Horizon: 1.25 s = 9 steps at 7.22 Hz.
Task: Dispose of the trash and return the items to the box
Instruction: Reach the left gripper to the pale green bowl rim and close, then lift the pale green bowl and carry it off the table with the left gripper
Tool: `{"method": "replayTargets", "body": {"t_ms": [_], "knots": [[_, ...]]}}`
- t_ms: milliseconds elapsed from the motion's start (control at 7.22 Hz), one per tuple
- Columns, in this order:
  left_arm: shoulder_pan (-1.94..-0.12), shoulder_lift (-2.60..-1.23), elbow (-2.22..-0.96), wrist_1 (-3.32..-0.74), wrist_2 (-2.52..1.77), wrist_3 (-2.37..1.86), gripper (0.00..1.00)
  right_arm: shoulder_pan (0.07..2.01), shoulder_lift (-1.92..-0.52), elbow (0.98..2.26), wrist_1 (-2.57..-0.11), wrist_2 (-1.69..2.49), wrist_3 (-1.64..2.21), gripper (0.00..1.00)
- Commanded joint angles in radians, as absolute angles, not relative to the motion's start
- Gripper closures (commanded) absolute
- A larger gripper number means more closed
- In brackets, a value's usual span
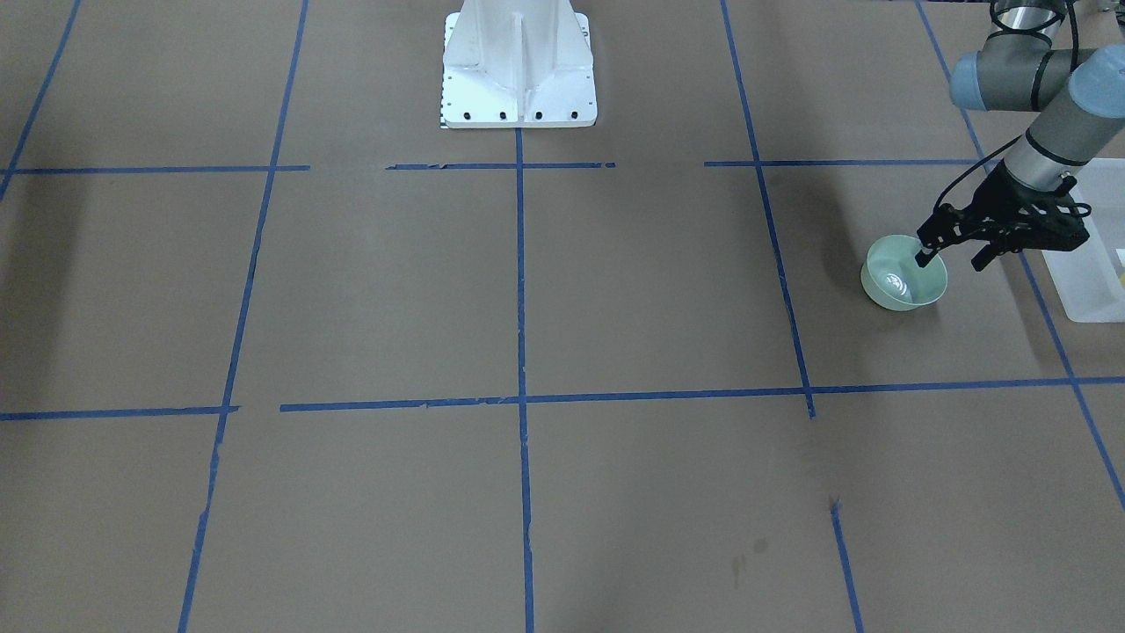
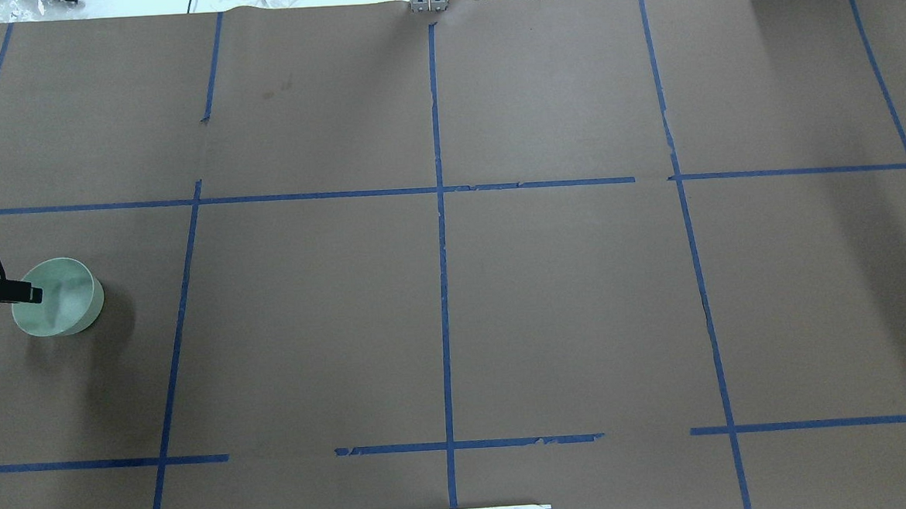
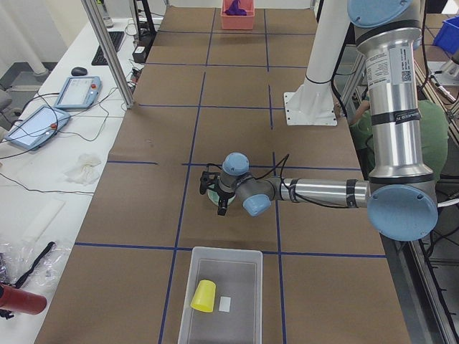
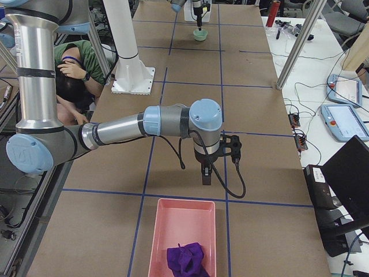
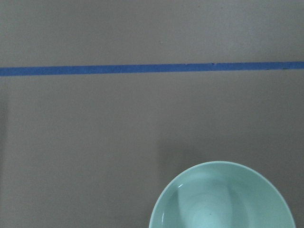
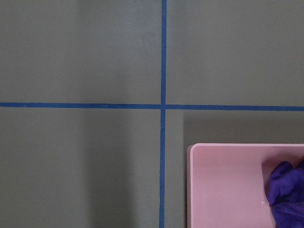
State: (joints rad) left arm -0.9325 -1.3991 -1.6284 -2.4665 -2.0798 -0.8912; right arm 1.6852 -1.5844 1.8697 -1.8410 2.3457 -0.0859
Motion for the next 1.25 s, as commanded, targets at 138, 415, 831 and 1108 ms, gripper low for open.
{"method": "replayTargets", "body": {"t_ms": [138,415,831,1108], "knots": [[-0.914,-1.411,-1.608,-2.474,-2.079,-0.903,0.7,1.625,-1.58,1.87,-1.838,2.352,-0.086,0.0],[-0.914,-1.417,-1.612,-2.488,-2.082,-0.916,1.0,1.592,-1.562,1.865,-1.838,2.35,-0.087,0.0],[-0.992,-1.414,-1.65,-2.471,-2.28,-0.914,1.0,1.586,-1.562,1.868,-1.836,2.35,-0.087,0.0],[-1.071,-1.414,-1.655,-2.454,-2.328,-0.89,1.0,1.577,-1.575,1.868,-1.838,2.344,-0.09,0.0]]}}
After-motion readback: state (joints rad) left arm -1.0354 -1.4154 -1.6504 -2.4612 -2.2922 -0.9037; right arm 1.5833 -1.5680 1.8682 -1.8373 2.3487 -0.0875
